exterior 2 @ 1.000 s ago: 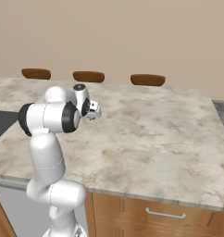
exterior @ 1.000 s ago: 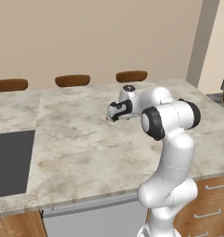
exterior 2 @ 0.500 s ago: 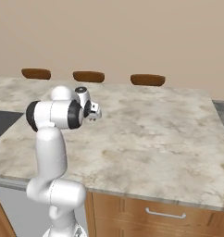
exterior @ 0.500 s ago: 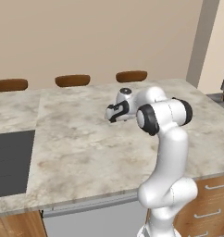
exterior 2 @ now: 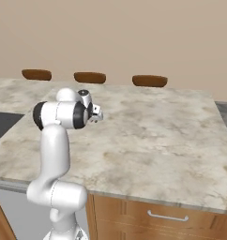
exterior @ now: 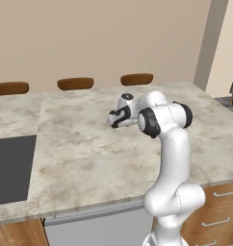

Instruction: Place the liquor on the top shelf of the fridge to keep it out of children's reach, and place the orange and mushroom on lower shelves for easy access.

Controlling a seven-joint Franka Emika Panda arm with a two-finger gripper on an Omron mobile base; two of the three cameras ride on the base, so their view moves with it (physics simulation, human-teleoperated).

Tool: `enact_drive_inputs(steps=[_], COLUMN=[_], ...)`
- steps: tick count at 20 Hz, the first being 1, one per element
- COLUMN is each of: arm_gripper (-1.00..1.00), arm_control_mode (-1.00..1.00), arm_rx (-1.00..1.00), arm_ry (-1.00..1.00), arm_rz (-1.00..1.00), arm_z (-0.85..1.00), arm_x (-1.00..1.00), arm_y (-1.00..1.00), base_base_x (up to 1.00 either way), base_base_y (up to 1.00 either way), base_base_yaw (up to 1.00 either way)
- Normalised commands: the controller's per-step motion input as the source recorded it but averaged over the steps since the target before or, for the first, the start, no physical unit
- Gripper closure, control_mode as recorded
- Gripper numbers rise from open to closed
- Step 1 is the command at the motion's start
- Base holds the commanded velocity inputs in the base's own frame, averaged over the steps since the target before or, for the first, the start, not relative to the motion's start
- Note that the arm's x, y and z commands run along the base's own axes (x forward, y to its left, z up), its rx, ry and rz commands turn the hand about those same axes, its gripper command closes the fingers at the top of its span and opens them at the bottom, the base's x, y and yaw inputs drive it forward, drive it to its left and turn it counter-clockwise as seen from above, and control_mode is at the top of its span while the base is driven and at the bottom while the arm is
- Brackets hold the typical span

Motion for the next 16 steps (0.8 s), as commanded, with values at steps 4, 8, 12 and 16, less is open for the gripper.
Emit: enact_drive_inputs(steps=[4,8,12,16], arm_gripper=[-1.00,-1.00,-1.00,-1.00], arm_control_mode=[-1.00,-1.00,-1.00,-1.00], arm_rx=[0.00,0.00,0.00,0.00], arm_ry=[0.00,0.00,0.00,0.00], arm_rz=[0.00,0.00,0.00,0.00], arm_z=[-0.17,-0.15,-0.11,-0.11], arm_x=[0.35,0.36,0.38,0.37], arm_y=[0.11,0.07,0.01,0.00], base_base_x=[0.00,0.00,0.00,0.00], base_base_y=[0.00,0.00,0.00,0.00], base_base_yaw=[0.00,0.00,0.00,0.00])
